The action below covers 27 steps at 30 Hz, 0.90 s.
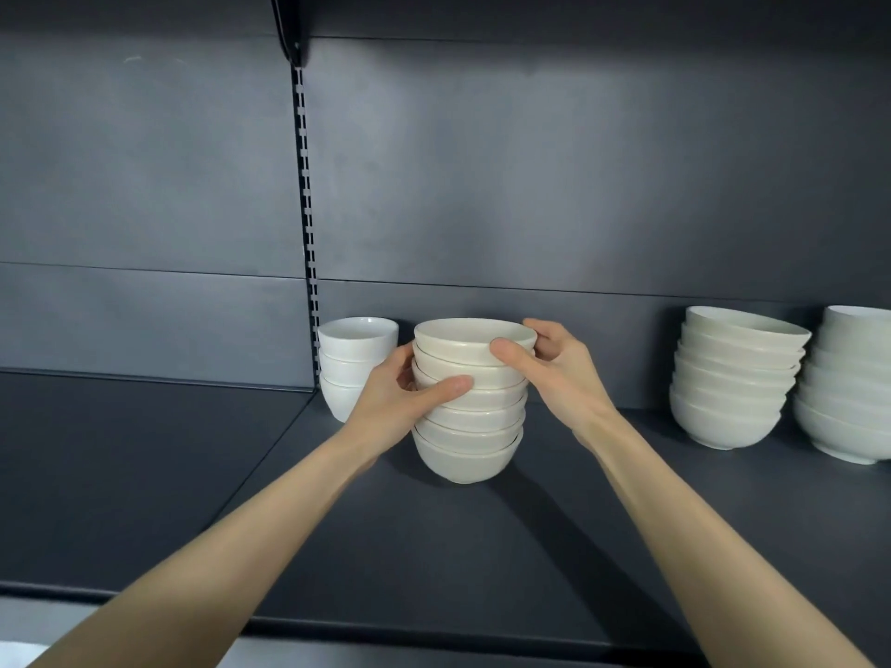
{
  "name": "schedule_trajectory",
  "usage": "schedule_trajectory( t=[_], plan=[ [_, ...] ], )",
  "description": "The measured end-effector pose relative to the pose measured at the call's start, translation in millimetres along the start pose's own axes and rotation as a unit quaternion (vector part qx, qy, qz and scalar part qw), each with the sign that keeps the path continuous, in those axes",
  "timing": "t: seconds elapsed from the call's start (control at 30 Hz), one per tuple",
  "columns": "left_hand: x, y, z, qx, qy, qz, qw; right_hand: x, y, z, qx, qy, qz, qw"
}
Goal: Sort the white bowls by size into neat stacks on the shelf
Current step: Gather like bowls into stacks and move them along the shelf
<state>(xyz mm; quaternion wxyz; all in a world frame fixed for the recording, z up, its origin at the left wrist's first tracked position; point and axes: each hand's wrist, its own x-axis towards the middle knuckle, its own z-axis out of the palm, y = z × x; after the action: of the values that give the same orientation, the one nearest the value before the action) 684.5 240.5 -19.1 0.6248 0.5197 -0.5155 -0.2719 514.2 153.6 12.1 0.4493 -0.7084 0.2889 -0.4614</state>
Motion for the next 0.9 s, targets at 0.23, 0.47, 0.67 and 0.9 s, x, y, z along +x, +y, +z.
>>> schedule_trajectory(
  t=[0.23, 0.47, 0.67, 0.9],
  plan=[
    [0.0, 0.7, 1.3, 0.002, 0.005, 0.008, 1.000, 0.8, -2.0, -4.1, -0.023, -0.029, 0.006, 0.999],
    [-0.8, 0.3, 0.8, -0.001, 0.005, 0.014, 1.000, 5.6, -2.6, -7.0, -0.069, -0.041, -0.002, 0.997],
    [0.1, -3.0, 1.4, -0.013, 0.005, 0.024, 1.000, 3.1, -2.1, -4.0, -0.052, -0.018, -0.007, 0.998],
    [0.8, -4.3, 2.6, -0.023, -0.005, 0.037, 0.999, 2.9, -3.2, -4.3, -0.056, -0.027, -0.009, 0.998]
  ],
)
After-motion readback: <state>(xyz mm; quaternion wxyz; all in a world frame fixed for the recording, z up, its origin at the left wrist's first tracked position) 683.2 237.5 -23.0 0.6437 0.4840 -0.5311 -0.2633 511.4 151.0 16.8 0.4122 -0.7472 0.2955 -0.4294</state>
